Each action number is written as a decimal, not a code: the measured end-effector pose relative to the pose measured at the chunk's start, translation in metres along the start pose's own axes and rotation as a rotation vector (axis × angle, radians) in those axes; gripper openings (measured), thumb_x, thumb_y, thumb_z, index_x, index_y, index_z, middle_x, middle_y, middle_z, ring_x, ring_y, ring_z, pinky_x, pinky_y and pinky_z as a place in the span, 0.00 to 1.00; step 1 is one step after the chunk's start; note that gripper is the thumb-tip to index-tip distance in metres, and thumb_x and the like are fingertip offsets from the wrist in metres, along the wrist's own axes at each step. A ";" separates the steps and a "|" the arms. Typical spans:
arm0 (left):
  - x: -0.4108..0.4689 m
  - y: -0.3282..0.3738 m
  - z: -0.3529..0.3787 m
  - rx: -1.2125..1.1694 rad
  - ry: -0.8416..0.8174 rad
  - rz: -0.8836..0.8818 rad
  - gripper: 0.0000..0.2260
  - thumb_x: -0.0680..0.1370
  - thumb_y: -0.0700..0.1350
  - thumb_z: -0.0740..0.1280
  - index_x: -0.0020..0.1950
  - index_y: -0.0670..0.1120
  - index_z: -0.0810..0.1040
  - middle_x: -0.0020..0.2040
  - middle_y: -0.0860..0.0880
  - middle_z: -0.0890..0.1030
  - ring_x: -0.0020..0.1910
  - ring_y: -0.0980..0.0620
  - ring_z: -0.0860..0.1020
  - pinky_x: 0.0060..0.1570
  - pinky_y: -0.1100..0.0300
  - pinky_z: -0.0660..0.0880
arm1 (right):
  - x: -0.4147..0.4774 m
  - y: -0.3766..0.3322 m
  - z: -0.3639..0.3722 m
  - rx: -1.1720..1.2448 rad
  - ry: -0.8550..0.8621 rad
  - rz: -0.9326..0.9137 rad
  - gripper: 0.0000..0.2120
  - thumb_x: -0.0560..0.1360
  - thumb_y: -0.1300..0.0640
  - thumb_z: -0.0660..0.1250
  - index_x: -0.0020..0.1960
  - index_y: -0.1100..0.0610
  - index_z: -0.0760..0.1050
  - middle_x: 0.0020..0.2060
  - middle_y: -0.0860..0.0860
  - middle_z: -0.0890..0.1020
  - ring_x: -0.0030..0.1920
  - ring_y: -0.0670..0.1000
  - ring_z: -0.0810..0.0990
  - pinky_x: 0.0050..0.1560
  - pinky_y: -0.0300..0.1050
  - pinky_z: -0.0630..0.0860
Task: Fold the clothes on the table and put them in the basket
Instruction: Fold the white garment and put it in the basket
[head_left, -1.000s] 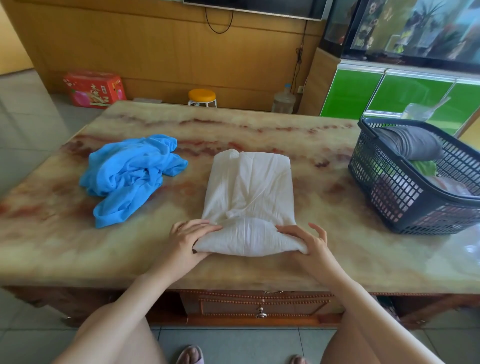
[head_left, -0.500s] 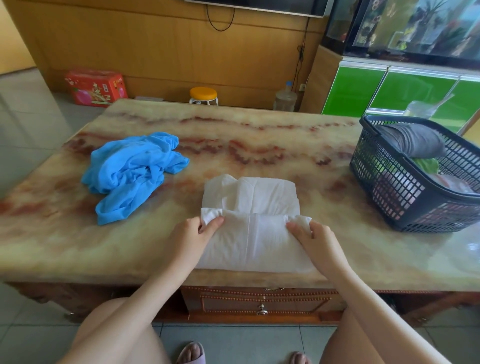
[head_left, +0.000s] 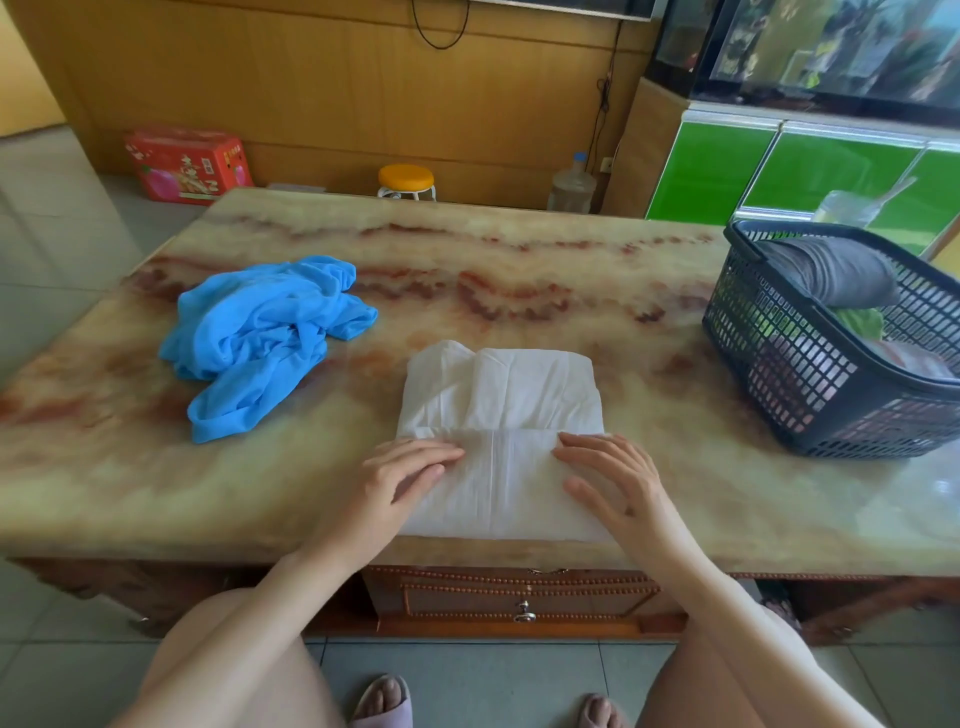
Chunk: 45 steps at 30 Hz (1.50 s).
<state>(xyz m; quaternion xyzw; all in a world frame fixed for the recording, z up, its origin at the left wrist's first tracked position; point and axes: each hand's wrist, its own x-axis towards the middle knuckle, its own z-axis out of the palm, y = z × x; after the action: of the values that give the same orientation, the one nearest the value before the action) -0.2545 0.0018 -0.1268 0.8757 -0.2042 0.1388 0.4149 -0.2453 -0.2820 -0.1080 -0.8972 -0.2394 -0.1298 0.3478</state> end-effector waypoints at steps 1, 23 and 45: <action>-0.003 -0.002 -0.001 -0.013 -0.043 -0.032 0.16 0.78 0.58 0.59 0.63 0.56 0.77 0.63 0.62 0.76 0.66 0.64 0.69 0.69 0.60 0.63 | -0.003 0.001 -0.001 0.020 -0.090 0.019 0.22 0.74 0.37 0.62 0.66 0.42 0.71 0.68 0.36 0.70 0.71 0.39 0.63 0.73 0.53 0.56; 0.016 0.011 -0.017 0.136 0.111 -0.156 0.26 0.65 0.75 0.61 0.48 0.58 0.82 0.39 0.62 0.82 0.39 0.60 0.80 0.40 0.60 0.76 | 0.004 -0.005 -0.019 0.324 -0.113 0.496 0.14 0.63 0.39 0.75 0.46 0.35 0.75 0.50 0.26 0.73 0.73 0.47 0.57 0.71 0.50 0.61; 0.040 0.001 -0.002 0.032 0.157 -0.165 0.18 0.78 0.47 0.66 0.67 0.53 0.72 0.61 0.52 0.73 0.57 0.51 0.74 0.56 0.57 0.73 | 0.031 0.000 0.007 0.125 0.067 0.656 0.16 0.74 0.39 0.64 0.61 0.41 0.74 0.37 0.47 0.75 0.38 0.45 0.74 0.36 0.40 0.67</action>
<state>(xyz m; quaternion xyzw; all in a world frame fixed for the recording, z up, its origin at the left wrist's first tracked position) -0.2202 -0.0074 -0.1084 0.8825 -0.0961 0.1756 0.4256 -0.2188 -0.2665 -0.1010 -0.8986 0.0664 -0.0252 0.4330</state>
